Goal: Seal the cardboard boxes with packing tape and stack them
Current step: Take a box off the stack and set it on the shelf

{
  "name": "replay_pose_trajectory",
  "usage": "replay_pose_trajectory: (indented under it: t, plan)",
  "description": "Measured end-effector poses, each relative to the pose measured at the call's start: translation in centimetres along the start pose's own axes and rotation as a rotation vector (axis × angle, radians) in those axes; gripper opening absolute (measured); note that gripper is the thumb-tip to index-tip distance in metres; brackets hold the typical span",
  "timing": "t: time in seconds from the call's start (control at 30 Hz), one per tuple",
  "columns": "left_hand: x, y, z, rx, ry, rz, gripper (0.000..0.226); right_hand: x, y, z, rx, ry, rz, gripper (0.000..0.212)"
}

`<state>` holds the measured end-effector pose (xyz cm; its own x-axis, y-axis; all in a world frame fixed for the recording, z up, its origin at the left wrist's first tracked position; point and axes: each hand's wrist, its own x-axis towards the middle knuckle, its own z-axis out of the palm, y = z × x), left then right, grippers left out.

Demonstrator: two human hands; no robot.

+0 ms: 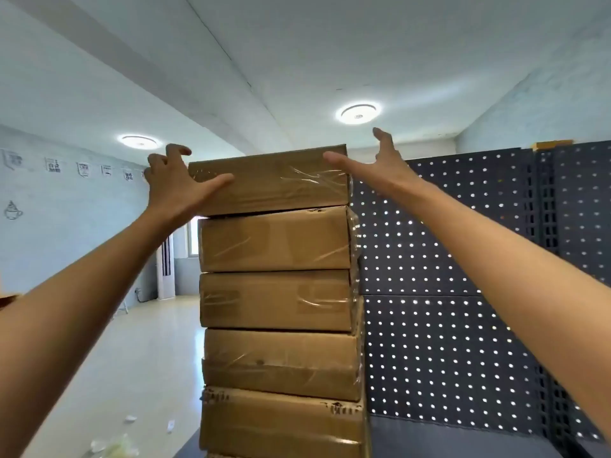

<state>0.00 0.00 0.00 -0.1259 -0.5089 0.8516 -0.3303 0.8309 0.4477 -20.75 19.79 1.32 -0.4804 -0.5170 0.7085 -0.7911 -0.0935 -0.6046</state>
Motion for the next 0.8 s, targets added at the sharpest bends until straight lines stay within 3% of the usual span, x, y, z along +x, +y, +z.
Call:
replay_pose_trajectory:
  t: [0.13,0.27,0.33,0.4,0.47,0.67,0.8]
  plan:
    - [1.2,-0.9,0.8,-0.285,-0.207,-0.181,0.096,1.0,-0.4,0.5,0.045,-0.134,0.120,0.117]
    - [2.0,-1.7,1.1,-0.390,-0.351,-0.195,0.116,1.7,-0.1,1.2,0.072,-0.213,0.128,0.113]
    - [1.8,-1.6,1.2,-0.394,-0.377,-0.141,0.102,1.9,0.2,1.6,0.062,-0.188,0.090,0.108]
    - [1.6,-1.3,1.4,-0.445,-0.333,-0.109,0.069,2.1,0.5,1.7,0.066,-0.154,0.058,0.102]
    - [1.1,-0.7,1.3,-0.492,-0.260,-0.096,0.059,1.9,0.4,1.4,0.069,-0.123,0.039,0.098]
    - [-0.6,1.5,0.5,-0.471,-0.151,-0.021,0.097,-0.3,-0.5,-0.8,0.062,-0.012,-0.040,0.088]
    - [-2.3,3.3,0.7,-0.508,-0.133,-0.013,0.103,-2.4,-0.7,-2.9,0.061,0.067,-0.051,0.083]
